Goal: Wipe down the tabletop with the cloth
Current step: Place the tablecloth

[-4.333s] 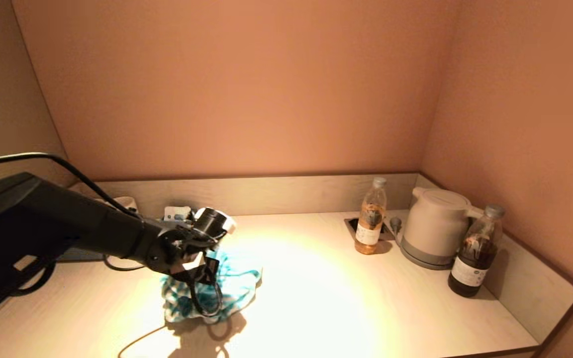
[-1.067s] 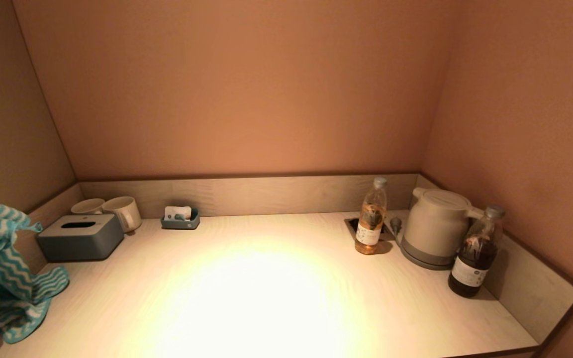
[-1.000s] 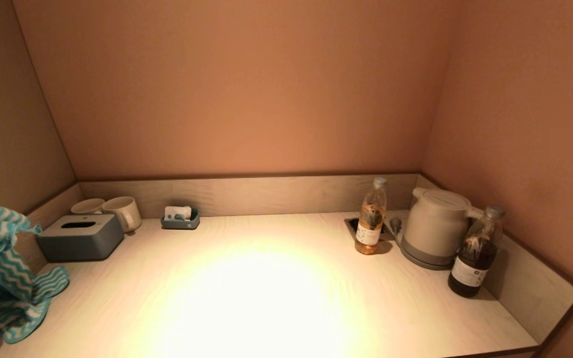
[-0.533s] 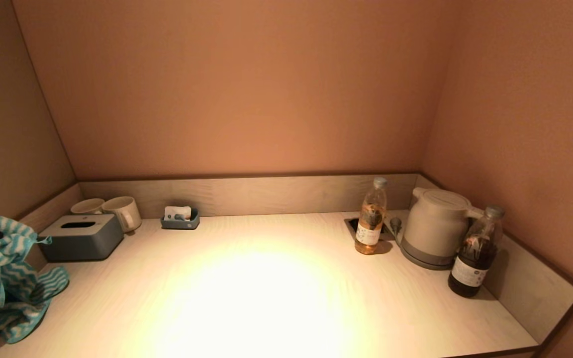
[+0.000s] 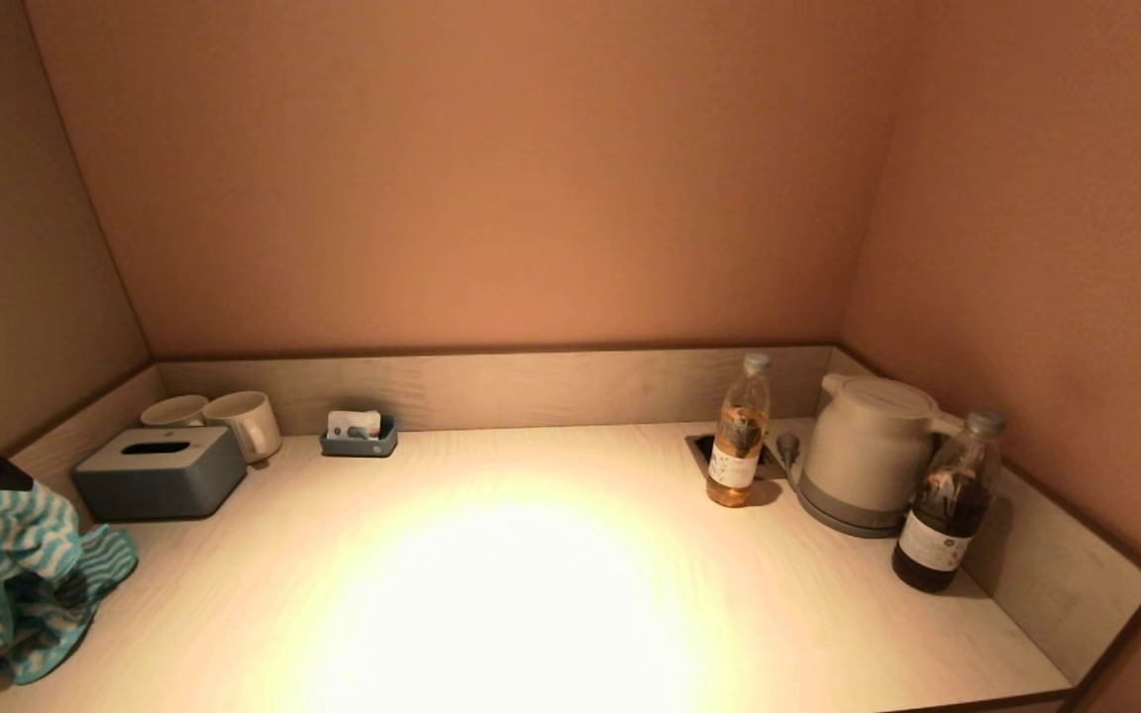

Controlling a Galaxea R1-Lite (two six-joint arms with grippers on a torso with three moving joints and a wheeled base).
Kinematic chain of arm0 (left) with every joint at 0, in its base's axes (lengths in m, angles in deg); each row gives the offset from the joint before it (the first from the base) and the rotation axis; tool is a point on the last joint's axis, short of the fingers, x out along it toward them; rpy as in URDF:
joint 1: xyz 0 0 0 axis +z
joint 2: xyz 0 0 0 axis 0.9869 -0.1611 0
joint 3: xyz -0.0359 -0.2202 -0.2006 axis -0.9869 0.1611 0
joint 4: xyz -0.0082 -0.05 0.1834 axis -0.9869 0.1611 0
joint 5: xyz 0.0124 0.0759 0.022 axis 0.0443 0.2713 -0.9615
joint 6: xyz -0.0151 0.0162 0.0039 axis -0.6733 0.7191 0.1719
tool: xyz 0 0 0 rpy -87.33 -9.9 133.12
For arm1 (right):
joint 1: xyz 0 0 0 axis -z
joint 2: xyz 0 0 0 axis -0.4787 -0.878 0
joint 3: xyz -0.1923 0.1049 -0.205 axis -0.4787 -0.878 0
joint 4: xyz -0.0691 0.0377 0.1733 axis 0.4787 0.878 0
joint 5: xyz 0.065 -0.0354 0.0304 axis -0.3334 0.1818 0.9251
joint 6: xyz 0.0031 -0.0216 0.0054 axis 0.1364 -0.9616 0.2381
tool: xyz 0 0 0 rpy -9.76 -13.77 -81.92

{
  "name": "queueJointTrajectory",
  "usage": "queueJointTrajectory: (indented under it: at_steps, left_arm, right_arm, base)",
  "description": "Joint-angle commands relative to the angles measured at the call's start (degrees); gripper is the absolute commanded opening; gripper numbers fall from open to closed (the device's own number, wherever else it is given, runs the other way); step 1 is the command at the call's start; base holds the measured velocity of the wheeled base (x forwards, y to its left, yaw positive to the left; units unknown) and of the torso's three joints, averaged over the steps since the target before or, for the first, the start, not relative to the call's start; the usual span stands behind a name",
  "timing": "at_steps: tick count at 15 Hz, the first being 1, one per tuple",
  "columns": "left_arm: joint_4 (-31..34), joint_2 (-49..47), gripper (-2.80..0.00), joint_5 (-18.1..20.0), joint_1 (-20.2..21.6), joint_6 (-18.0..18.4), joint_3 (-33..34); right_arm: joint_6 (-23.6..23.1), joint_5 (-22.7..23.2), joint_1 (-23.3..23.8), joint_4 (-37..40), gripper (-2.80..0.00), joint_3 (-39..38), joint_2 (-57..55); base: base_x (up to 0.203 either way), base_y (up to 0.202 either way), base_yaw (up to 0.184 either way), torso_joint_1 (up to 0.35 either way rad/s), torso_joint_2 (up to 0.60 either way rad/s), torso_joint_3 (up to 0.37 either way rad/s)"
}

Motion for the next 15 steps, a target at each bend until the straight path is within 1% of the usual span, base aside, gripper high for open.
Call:
queueJointTrajectory:
  at_steps: [1,3,4,6,8,10,12,15]
  left_arm:
    - [1.42,0.25,0.0,-0.48,0.03,0.38,0.07]
    - [5.91,-0.1,0.0,-1.14,0.02,0.46,-0.3]
    - [6.92,-0.24,0.0,-1.15,0.0,0.54,-0.43]
    - [15.12,-0.54,0.0,-1.23,-0.37,1.38,-0.5]
    - [20.88,-1.26,0.0,-1.39,-0.55,2.52,-1.42]
    - [27.44,-2.53,0.0,-2.43,-0.58,4.04,-3.62]
    - [28.34,-2.49,0.0,-2.49,-0.54,3.98,-4.4]
    - [27.69,-0.89,0.0,-1.03,-0.49,3.62,-4.6]
  right_arm:
    - [0.04,0.01,-0.04,-0.01,-2.8,0.0,0.0]
    - [0.04,0.01,-0.04,-0.01,-2.8,0.0,0.0]
    - [0.04,0.01,-0.04,-0.01,-2.8,0.0,0.0]
    - [-0.04,0.01,-0.04,-0.01,-2.8,0.0,0.0]
    - [-0.04,0.01,-0.04,-0.01,-2.8,0.0,0.0]
    - [0.04,0.01,-0.04,-0.01,-2.8,0.0,0.0]
    - [-0.04,0.01,-0.04,-0.01,-2.8,0.0,0.0]
    - [0.04,0.01,-0.04,-0.01,-2.8,0.0,0.0]
  base:
    - [0.0,0.0,0.0,0.0,0.0,0.0]
    - [0.0,0.0,0.0,0.0,0.0,0.0]
    - [0.0,0.0,0.0,0.0,0.0,0.0]
    - [0.0,0.0,0.0,0.0,0.0,0.0]
    - [0.0,0.0,0.0,0.0,0.0,0.0]
    - [0.0,0.0,0.0,0.0,0.0,0.0]
    - [0.0,0.0,0.0,0.0,0.0,0.0]
    - [0.0,0.0,0.0,0.0,0.0,0.0]
